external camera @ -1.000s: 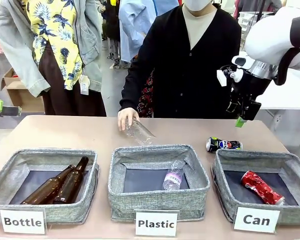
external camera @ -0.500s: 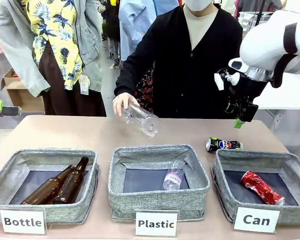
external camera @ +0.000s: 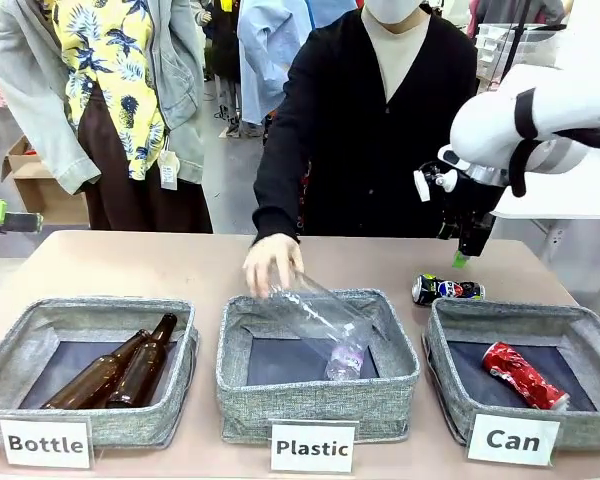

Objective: Sort the can waste into the basket.
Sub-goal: Pick up the can waste from the table and place it in the right Fabric basket.

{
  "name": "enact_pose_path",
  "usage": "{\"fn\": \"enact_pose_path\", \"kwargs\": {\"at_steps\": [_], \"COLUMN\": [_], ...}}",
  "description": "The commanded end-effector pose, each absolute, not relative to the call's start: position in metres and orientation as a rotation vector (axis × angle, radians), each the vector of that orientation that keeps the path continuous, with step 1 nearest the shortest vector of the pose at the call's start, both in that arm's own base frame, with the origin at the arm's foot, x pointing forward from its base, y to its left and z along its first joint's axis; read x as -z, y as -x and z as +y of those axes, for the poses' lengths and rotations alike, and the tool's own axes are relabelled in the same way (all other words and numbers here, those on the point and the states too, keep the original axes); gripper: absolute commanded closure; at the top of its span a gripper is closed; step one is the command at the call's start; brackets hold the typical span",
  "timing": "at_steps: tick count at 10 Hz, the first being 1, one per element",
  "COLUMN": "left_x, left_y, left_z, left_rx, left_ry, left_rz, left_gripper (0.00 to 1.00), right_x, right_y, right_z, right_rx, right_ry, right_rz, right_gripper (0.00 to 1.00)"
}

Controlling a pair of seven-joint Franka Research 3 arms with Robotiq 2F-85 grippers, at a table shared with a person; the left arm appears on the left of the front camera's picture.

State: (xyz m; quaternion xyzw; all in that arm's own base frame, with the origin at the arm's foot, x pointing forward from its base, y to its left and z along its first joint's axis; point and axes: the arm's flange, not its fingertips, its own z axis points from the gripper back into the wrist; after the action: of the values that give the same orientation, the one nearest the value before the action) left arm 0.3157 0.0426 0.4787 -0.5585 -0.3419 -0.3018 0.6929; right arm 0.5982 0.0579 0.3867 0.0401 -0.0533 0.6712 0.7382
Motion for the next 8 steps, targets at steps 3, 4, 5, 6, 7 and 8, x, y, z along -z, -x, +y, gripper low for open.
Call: {"fn": "enact_pose_path", "kwargs": {"at_steps": [3, 4, 5, 6, 7, 8], "left_x": [-0.481, -0.481, -0.481, -0.481, -0.481, -0.481], "left_y": [-0.314, -0.314, -0.314, -0.314, -0.314, -0.314], "left_z": [0.045, 0.045, 0.045, 0.045, 0.045, 0.045], "left_rx": [0.688, 0.688, 0.688, 0.688, 0.688, 0.688], "left_ry": [1.256, 1.256, 1.256, 1.256, 1.256, 1.256], "left_rz": [-0.772, -0.772, -0.772, -0.772, -0.772, -0.772], "left_gripper": [0.00, 0.00, 0.00, 0.00, 0.00, 0.00], "right_x": [-0.352, -0.342, -0.335, -0.328, -0.322, -0.315], "right_y": [-0.624, -0.620, -0.619, -0.617, -0.616, -0.614], "right_z": [0.050, 0.052, 0.053, 0.056, 0.059, 0.064], "right_rx": [-1.454, -1.451, -1.436, -1.422, -1.409, -1.404], "right_ry": [-0.170, -0.210, -0.223, -0.227, -0.229, -0.227], "right_rz": [-0.011, 0.043, 0.064, 0.093, 0.101, 0.106], "right_gripper": [0.00, 0.00, 0.00, 0.00, 0.00, 0.00]}}
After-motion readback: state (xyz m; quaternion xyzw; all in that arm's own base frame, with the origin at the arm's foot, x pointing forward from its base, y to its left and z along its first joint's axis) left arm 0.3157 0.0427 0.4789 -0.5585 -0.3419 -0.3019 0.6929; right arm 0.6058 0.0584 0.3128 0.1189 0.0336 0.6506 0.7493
